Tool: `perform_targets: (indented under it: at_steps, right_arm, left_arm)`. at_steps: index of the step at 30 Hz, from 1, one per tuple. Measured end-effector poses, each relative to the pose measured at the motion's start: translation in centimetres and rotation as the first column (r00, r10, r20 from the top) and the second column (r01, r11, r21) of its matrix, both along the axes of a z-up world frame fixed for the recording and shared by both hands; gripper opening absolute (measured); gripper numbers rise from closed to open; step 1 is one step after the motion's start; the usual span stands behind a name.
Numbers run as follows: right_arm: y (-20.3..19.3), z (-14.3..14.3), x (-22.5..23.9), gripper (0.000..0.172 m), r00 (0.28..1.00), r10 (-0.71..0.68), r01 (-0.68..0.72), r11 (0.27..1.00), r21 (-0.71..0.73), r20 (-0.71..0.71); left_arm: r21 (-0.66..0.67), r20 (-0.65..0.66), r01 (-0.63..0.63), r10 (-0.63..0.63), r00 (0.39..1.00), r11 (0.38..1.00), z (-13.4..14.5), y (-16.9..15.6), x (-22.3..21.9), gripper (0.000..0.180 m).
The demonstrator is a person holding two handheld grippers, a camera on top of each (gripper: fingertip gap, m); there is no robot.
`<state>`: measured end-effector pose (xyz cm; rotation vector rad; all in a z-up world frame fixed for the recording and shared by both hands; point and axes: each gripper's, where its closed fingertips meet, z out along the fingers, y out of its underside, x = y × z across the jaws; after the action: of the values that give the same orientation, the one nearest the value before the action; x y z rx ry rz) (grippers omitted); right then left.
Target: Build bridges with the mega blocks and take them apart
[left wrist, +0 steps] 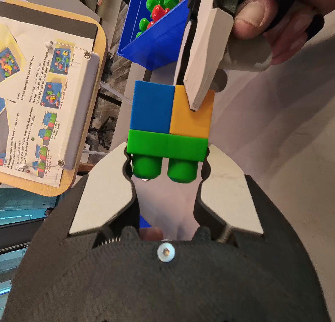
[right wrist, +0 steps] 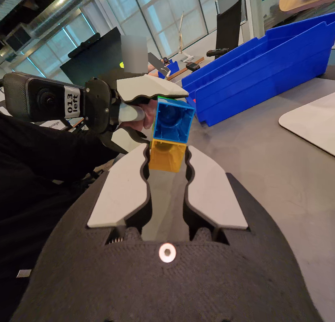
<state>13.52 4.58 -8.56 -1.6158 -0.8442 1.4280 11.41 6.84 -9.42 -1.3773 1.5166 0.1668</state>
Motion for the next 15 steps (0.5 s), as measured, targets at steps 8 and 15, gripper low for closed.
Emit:
perform_targets:
  at_steps: [8, 15]
  right_arm:
    - [0.07, -0.12, -0.11, 0.034, 1.0, -0.026, 0.026, 0.999, -0.028, -0.004]
    - [0.61, 0.68, 0.63, 0.043, 0.999, -0.044, 0.044, 0.999, 0.002, -0.021]
  left_arm:
    - [0.061, -0.047, -0.033, 0.036, 0.998, 0.998, 0.01, 0.24, -0.1, 0.074]
    - [0.021, -0.02, -0.004, 0.005, 1.0, 1.0, 0.13, 0.6, 0.48, 0.075]
